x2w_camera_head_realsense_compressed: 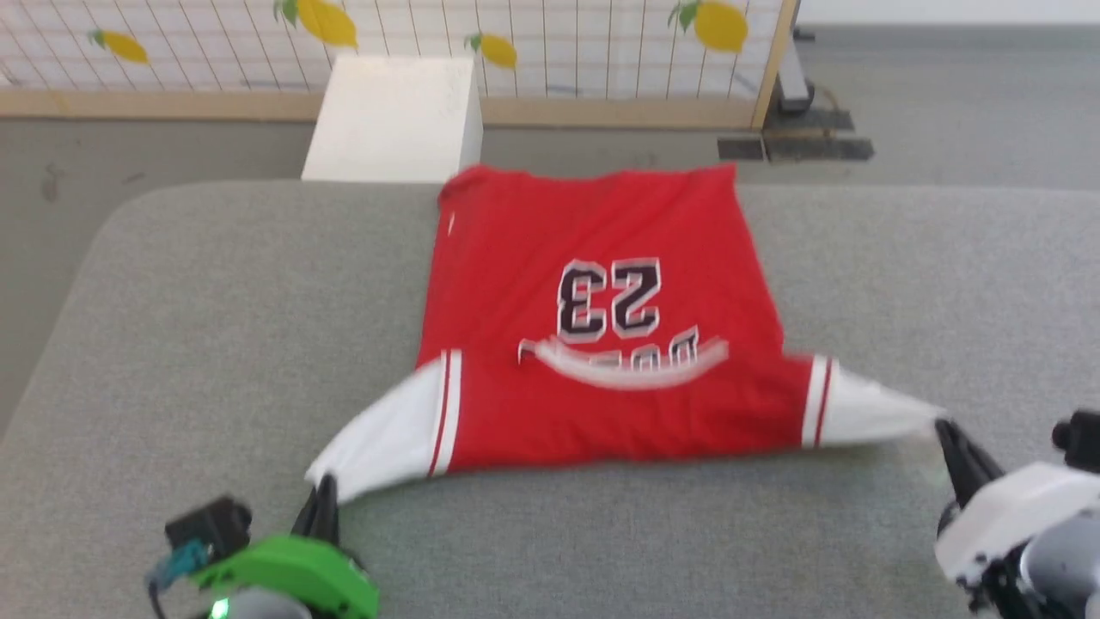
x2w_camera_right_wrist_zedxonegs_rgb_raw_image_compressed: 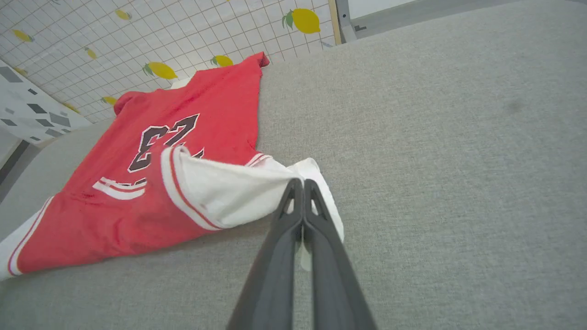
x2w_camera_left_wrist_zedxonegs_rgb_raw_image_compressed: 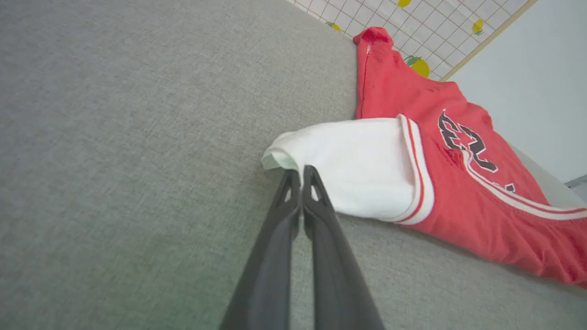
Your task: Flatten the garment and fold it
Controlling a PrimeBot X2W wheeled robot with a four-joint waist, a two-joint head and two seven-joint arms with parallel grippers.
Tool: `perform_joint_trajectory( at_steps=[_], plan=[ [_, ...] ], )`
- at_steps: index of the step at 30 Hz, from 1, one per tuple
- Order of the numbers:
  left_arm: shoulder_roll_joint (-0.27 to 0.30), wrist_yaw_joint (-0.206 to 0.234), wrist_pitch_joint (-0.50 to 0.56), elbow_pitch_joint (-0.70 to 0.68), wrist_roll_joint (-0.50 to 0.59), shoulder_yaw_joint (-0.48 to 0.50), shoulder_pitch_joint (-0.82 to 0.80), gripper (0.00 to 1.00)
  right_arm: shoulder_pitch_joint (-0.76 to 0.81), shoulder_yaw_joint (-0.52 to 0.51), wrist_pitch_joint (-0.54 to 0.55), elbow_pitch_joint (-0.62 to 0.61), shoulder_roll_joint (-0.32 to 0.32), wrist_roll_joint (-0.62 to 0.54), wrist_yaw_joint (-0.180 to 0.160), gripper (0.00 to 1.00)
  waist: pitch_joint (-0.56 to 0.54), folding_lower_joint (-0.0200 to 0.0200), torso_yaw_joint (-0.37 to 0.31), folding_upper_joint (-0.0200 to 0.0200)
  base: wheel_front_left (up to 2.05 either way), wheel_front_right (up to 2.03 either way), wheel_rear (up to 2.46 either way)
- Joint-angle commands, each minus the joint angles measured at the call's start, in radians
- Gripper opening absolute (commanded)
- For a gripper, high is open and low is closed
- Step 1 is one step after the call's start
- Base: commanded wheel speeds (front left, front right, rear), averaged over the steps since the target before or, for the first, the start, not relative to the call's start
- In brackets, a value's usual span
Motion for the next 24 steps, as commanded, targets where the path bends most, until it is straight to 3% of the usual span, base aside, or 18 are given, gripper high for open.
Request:
perform_joint_trajectory(
  at_steps=[1, 6, 12, 19, 24],
  plan=[
    [0.009, 0.019, -0.001, -0.013, 0.0, 0.008, 0.042, 0.0, 0.031, -0.005, 0.01, 0.008, 0.001, -0.018, -0.001, 0.0, -0.053, 0.0001, 0.01, -0.0001, 0.0, 0.0, 0.0],
    [0.029, 0.065, 0.019, -0.043, 0.008, 0.022, 0.123, 0.0, 0.114, -0.027, 0.077, -0.012, -0.002, -0.066, -0.001, 0.0, -0.08, 0.0001, 0.022, -0.0001, 0.0, 0.0, 0.0],
    [0.082, 0.164, 0.062, -0.074, 0.099, 0.006, 0.164, 0.0, 0.162, -0.007, 0.181, -0.102, -0.045, -0.164, -0.001, 0.0, -0.082, 0.0001, 0.022, -0.0001, 0.0, 0.0, 0.0],
    [0.074, 0.177, 0.098, -0.082, 0.12, -0.036, 0.15, 0.0, 0.102, 0.238, 0.351, -0.089, -0.108, -0.17, -0.001, 0.0, -0.065, 0.0001, 0.005, -0.0001, 0.0, 0.0, 0.0],
    [0.057, 0.171, 0.079, -0.088, 0.102, -0.032, 0.137, 0.0, 0.065, 0.299, 0.443, 0.033, -0.116, -0.177, -0.001, 0.0, -0.059, 0.0001, 0.01, -0.0001, 0.0, 0.0, 0.0]
  ],
)
